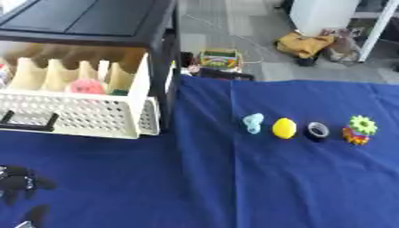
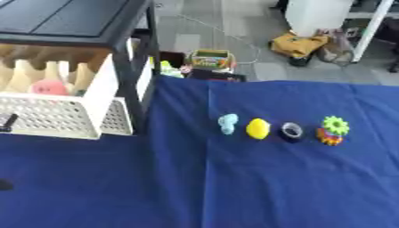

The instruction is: Pick up objects from table and place into drawer.

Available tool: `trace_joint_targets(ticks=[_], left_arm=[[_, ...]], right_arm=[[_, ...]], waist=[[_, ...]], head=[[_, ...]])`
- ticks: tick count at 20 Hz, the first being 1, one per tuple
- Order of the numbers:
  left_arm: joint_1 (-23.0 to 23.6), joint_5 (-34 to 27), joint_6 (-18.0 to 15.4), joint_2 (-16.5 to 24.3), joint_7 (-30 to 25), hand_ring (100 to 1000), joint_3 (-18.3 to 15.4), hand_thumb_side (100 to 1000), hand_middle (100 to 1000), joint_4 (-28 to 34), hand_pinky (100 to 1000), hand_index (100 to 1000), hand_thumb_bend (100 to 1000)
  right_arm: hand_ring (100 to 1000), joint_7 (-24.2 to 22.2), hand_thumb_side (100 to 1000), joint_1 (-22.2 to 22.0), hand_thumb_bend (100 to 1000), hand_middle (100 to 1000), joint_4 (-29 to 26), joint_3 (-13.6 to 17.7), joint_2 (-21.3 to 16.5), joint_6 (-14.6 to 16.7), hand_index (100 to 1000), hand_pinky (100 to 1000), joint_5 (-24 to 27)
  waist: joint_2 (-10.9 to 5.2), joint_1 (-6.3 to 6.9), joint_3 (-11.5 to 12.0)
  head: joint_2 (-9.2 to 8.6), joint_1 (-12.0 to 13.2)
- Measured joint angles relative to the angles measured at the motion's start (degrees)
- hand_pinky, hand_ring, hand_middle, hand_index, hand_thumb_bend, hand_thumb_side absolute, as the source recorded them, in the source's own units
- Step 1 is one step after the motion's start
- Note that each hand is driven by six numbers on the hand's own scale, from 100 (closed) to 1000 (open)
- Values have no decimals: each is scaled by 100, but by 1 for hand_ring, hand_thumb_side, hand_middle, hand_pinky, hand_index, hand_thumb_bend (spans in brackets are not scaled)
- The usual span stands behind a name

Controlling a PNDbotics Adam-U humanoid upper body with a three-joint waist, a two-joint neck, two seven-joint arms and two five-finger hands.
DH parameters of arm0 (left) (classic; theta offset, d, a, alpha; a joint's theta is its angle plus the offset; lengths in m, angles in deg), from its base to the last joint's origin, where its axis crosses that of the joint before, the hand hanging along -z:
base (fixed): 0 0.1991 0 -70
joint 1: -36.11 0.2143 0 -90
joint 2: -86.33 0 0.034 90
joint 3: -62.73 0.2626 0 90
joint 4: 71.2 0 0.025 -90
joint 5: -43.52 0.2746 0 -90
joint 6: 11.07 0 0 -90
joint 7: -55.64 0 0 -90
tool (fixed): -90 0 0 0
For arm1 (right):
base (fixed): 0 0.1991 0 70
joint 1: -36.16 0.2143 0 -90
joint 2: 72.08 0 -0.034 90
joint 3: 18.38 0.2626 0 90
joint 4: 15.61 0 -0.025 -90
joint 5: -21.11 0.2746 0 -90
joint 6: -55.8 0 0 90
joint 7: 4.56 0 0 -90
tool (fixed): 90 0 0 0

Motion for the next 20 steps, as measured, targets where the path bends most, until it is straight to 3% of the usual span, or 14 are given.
trace_joint_targets(ticks=[6, 16, 20], left_arm=[[-316, 29, 353, 14, -528, 428, 15, 1000, 491, 1, 495, 803, 100], [-877, 323, 623, -43, -1446, 460, -113, 1000, 498, -194, 489, 800, 100], [-1191, 476, 638, -126, -2179, 475, -244, 1000, 506, -331, 489, 802, 100]], right_arm=[[601, 363, 775, -75, 100, 505, 0, -138, 54, 11, 725, 545, 3], [598, 452, 776, -111, 100, 501, 0, -169, 107, 6, 718, 544, 12], [596, 457, 775, -155, 100, 499, 0, -169, 152, 2, 716, 543, 29]], waist=[[29, -10, 4], [48, -9, 20], [48, -9, 17]], head=[[0, 89], [-14, 126], [-34, 125]])
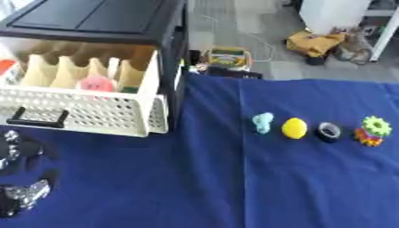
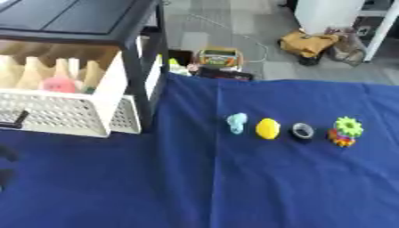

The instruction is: Pick up objects from table and place into drawer.

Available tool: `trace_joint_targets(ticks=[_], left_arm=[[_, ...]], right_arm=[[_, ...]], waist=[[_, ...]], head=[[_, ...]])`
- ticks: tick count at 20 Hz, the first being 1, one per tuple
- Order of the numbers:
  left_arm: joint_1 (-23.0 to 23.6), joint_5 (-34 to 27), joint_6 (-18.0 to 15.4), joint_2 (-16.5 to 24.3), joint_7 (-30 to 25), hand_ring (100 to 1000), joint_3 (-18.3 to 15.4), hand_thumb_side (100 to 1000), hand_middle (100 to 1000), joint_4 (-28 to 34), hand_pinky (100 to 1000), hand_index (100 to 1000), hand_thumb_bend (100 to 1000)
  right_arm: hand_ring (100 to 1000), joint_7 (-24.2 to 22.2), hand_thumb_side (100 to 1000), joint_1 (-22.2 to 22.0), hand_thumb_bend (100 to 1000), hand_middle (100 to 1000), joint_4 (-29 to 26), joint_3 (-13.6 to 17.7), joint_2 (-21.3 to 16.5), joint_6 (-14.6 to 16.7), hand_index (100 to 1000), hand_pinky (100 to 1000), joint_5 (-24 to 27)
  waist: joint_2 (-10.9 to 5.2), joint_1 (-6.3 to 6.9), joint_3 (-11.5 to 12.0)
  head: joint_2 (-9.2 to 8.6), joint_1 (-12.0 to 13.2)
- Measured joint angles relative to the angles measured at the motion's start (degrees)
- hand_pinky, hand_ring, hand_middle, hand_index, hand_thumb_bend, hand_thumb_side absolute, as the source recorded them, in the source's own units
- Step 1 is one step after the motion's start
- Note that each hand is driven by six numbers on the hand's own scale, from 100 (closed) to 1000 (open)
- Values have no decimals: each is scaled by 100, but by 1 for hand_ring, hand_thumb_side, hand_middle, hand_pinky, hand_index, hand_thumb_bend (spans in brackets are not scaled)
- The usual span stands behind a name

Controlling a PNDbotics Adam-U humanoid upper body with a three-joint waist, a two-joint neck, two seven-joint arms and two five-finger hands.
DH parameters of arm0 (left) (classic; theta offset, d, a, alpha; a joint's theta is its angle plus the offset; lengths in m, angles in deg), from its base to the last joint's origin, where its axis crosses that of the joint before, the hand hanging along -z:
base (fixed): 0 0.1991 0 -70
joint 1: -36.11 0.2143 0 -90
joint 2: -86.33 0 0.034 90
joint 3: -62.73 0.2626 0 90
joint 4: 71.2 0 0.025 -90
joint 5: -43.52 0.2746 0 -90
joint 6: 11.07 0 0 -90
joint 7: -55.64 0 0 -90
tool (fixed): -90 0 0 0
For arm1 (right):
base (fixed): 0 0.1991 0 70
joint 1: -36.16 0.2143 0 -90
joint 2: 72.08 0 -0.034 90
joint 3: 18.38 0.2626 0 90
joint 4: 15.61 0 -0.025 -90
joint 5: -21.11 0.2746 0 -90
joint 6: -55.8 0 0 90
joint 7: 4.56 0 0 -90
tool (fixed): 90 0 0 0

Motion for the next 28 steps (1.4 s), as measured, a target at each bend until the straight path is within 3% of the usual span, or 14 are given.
trace_joint_targets(ticks=[6, 28], left_arm=[[-368, 210, -11, -140, -514, 473, -63, 1000, 505, -210, 494, 797, 100], [-1275, 184, 21, -995, -380, 424, 117, 1000, 491, -1289, 524, 795, 100]], right_arm=[[595, 7, 775, -2, 100, 498, 0, 1, 43, -9, 714, 542, 14], [589, 0, 761, -34, 100, 489, 0, 4, 157, -58, 706, 538, 101]], waist=[[6, 5, -10], [45, 19, -58]], head=[[-17, 0], [-68, 6]])
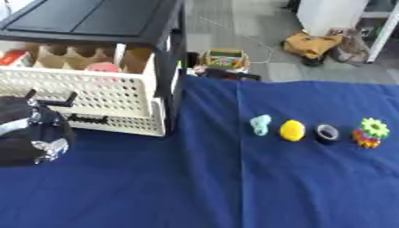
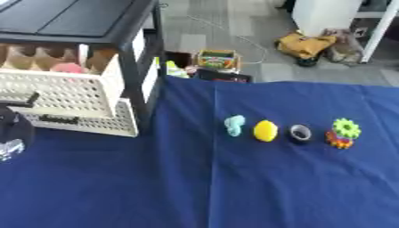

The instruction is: Pick up objects from table and place into drawer.

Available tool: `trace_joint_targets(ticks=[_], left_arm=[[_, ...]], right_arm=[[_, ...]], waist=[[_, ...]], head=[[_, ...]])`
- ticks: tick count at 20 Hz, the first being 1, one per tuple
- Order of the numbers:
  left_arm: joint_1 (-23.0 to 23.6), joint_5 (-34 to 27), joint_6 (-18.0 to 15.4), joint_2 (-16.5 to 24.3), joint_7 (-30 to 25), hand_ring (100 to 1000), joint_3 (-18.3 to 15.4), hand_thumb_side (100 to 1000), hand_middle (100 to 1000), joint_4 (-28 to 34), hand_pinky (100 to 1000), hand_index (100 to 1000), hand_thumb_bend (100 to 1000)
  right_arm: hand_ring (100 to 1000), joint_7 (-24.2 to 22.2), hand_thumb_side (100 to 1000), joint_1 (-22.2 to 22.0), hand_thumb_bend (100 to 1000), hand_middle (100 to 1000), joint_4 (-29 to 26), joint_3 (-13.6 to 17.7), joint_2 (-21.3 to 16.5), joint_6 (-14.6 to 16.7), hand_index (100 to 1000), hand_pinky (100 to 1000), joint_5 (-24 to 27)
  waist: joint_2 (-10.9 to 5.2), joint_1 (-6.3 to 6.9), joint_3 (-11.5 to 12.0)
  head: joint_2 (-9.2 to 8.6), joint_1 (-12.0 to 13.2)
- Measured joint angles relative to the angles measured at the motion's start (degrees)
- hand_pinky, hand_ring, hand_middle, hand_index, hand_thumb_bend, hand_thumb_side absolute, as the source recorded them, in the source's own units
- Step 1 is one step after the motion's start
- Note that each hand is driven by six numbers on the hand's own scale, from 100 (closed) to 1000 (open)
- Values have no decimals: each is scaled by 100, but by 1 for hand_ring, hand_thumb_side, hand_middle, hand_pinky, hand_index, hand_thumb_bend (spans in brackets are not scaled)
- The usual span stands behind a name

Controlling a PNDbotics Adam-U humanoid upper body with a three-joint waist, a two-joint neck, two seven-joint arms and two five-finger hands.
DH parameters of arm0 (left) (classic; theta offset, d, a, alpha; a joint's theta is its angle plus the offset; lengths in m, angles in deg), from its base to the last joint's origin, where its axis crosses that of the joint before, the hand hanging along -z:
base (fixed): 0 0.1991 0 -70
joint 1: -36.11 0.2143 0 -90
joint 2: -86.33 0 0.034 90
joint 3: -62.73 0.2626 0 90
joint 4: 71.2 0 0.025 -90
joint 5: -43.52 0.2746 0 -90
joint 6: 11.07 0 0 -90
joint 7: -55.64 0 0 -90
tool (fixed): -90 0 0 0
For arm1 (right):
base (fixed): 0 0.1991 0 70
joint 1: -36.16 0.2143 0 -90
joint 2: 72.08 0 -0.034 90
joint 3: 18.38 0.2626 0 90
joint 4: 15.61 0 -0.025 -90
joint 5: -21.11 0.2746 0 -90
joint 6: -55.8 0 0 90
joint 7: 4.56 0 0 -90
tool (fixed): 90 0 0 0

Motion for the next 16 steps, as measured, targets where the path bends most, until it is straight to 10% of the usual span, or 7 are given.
trace_joint_targets(ticks=[16], left_arm=[[-423, -118, -82, -650, 741, 341, 53, 1000, 456, -866, 538, 846, 100]], right_arm=[[585, -80, 758, -13, 100, 479, 0, 30, 88, -32, 700, 539, 32]], waist=[[25, -3, -36]], head=[[-3, -35]])
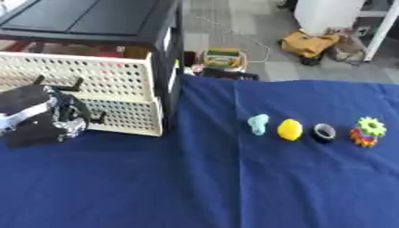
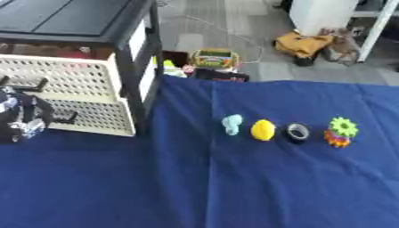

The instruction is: Pick up objects from table and place into drawer.

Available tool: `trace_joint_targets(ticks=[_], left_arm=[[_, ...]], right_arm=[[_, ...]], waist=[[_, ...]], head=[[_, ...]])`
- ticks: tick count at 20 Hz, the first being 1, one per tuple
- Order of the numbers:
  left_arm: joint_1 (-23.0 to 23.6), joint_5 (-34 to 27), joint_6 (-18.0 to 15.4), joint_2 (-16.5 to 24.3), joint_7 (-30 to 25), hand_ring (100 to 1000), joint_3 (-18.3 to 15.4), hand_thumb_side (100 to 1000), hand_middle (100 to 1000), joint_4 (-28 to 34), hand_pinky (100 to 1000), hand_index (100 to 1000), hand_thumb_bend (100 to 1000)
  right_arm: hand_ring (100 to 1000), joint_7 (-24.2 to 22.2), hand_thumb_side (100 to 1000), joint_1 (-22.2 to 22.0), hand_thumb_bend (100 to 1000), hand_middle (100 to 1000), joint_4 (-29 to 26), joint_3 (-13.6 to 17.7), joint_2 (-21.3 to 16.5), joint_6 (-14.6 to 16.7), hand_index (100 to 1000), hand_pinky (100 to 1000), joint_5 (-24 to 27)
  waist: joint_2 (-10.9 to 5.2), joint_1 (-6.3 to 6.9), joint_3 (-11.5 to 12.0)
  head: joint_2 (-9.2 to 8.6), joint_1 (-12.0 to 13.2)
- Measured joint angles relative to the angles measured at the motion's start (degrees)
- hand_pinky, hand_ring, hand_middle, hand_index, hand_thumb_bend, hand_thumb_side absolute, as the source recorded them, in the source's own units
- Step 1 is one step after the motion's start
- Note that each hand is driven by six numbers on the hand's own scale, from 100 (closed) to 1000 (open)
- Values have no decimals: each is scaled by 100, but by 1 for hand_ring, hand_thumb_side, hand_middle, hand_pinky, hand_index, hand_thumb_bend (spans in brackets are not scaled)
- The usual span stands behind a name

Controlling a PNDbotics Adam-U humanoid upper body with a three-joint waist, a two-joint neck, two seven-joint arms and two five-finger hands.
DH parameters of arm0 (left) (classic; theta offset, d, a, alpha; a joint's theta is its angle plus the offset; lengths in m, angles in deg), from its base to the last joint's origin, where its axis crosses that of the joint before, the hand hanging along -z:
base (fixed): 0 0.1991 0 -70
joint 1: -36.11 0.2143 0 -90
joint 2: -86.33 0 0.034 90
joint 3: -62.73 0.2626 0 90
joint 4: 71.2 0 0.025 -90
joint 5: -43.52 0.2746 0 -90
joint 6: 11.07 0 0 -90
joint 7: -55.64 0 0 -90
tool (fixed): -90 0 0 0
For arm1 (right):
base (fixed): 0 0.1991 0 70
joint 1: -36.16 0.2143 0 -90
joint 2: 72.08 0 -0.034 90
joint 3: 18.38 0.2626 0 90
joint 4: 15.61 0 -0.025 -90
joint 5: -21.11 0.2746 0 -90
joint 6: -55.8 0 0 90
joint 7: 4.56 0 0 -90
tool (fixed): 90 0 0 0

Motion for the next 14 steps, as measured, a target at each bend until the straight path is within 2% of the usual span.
trace_joint_targets(ticks=[8, 14], left_arm=[[45, -265, -18, -129, 47, 326, 19, 1000, 450, 7, 540, 831, 100], [455, -521, 53, -121, -340, 311, -81, 1000, 443, 892, 532, 806, 100]], right_arm=[[586, -33, 757, 0, 100, 477, 0, 2, 11, -6, 700, 540, 19], [586, -32, 759, -9, 100, 478, 0, 9, 11, -4, 701, 541, 22]], waist=[[1, 0, -8], [1, 0, -9]], head=[[0, -78], [0, -133]])
